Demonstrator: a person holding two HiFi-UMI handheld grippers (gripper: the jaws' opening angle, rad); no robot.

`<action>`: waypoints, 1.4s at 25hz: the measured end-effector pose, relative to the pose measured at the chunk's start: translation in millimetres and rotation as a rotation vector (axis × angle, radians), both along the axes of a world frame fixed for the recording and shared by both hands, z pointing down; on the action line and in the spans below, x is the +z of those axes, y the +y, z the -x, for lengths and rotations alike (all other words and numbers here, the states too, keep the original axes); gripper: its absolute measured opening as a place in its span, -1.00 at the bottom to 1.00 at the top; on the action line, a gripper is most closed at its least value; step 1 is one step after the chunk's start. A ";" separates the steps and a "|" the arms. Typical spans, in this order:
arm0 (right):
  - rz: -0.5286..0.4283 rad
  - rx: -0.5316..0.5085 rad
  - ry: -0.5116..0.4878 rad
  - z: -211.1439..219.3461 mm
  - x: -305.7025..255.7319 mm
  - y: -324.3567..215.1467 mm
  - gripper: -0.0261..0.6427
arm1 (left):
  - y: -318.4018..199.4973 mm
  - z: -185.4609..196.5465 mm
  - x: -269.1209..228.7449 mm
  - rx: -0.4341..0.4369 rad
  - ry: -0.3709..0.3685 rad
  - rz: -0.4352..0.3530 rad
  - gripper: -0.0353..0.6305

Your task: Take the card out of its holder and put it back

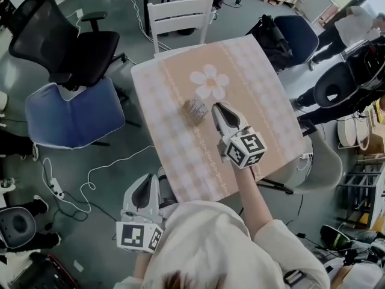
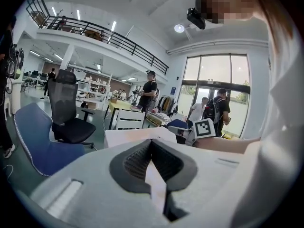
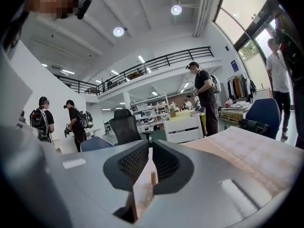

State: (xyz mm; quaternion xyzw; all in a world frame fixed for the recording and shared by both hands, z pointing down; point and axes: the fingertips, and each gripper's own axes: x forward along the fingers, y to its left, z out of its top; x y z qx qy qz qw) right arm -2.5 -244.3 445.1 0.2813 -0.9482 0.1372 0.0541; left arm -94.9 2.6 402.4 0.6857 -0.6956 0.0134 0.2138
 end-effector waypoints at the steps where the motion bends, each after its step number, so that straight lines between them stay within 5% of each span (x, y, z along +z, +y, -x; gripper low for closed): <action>1: -0.010 0.006 -0.019 -6.7 -9.5 6.2 -0.88 | -0.4 -1.1 -0.9 0.006 0.000 -0.003 -0.89; 9: -0.075 0.024 -0.104 -52.9 -75.0 59.5 -0.93 | -2.6 -19.0 -8.2 0.067 -0.014 -0.033 -0.89; 21: -0.026 0.010 0.064 -102.9 -48.9 168.9 -0.93 | 6.7 -25.3 -27.9 0.117 -0.041 -0.106 -0.89; 35: -0.048 0.057 0.127 -88.8 -62.2 211.7 -0.93 | 30.0 13.0 -17.8 0.126 -0.025 -0.090 -0.89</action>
